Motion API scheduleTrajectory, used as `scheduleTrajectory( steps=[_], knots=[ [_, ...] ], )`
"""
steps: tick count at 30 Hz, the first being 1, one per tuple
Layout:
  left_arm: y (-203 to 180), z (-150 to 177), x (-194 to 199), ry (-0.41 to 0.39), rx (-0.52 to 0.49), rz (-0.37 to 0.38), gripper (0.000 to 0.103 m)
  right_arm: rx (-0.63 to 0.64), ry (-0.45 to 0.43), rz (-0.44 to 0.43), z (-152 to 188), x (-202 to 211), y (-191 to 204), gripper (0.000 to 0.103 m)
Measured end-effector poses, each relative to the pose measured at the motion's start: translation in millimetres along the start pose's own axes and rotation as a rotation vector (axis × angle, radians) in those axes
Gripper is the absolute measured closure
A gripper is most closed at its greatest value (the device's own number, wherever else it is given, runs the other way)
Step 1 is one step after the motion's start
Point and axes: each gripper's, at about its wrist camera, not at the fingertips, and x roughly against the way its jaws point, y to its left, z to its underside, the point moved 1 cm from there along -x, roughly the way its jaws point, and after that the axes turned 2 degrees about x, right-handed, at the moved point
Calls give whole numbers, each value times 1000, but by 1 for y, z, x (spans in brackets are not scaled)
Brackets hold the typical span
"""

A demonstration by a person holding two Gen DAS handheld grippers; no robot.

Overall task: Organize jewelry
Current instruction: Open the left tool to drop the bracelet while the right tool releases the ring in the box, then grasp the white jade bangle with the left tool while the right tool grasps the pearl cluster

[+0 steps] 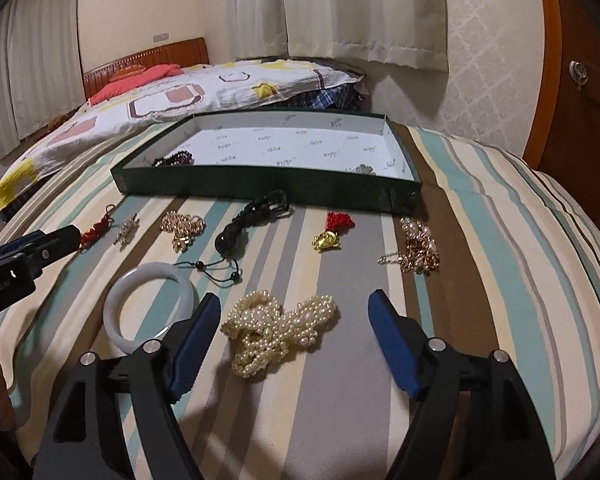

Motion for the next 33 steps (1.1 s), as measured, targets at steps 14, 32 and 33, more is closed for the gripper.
scheduleTrajectory(
  steps=[14, 32, 33],
  knots=[
    [-20, 12, 5, -9, -36, 37, 25, -9, 30, -48, 5, -3, -2, 69],
    [-68, 26, -10, 7, -88, 115, 18, -94, -29, -44, 5, 11, -37, 78],
    [-71, 27, -11, 6, -94, 113, 18, -96, -31, -46, 5, 11, -37, 78]
  ],
)
